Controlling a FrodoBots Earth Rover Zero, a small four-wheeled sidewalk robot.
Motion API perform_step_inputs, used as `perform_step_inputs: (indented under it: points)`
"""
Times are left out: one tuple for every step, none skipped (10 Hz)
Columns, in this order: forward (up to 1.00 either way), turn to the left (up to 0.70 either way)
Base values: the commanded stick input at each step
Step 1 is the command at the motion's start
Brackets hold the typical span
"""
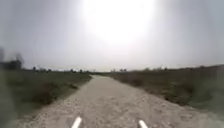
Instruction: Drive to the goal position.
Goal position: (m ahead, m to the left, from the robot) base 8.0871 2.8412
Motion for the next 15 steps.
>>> perform_step_inputs:
  points:
    - [0.7,-0.03]
    - [0.7,0.0]
    - [0.7,0.0]
    - [0.7,0.0]
    - [0.7,0.0]
    - [0.7,0.0]
    - [0.7,0.0]
    - [0.7,0.0]
    - [0.7,0.0]
    - [0.7,0.0]
    - [0.7,0.0]
    - [0.7,0.0]
    - [0.7,0.0]
    - [0.7,0.0]
    - [0.7,0.0]
